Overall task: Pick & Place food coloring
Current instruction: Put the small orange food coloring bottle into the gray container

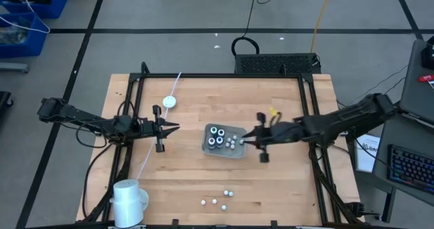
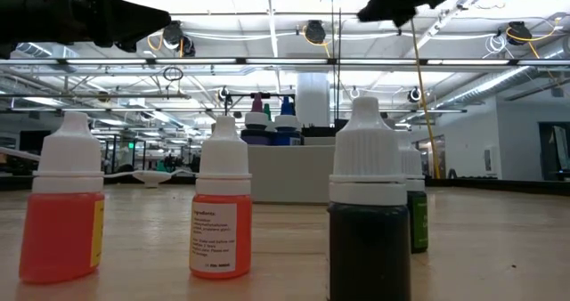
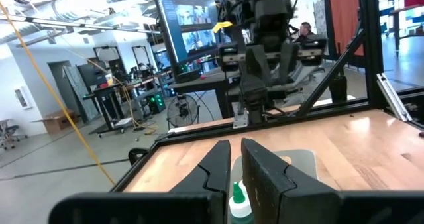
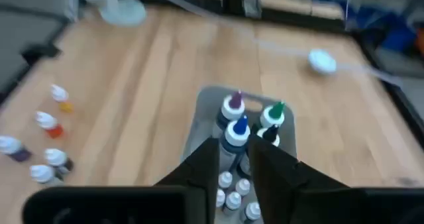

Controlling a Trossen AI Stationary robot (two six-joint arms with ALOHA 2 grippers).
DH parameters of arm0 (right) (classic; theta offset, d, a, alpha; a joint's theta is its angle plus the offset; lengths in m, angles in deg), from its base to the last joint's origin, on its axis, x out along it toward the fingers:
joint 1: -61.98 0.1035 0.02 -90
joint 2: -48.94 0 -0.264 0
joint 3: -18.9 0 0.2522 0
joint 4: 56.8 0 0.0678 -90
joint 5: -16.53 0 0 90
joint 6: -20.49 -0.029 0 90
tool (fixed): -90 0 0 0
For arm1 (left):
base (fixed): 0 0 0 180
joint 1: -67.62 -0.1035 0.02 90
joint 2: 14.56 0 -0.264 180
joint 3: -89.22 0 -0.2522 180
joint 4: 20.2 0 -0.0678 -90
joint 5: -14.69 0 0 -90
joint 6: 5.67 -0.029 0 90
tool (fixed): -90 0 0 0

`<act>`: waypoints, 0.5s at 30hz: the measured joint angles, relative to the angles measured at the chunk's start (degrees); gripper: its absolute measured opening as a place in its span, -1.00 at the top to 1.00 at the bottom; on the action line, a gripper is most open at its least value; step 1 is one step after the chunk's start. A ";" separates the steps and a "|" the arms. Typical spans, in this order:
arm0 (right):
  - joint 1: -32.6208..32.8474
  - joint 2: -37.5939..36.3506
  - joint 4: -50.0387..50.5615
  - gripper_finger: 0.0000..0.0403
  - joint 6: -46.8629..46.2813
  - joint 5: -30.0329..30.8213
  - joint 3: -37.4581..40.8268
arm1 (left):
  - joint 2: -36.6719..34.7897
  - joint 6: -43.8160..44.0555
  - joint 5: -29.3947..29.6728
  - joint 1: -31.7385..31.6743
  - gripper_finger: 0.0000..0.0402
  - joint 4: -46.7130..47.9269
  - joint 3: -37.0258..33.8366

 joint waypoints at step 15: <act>0.47 -41.46 -18.08 0.99 -3.83 0.26 35.60 | -0.02 0.88 0.02 0.01 0.77 0.02 0.00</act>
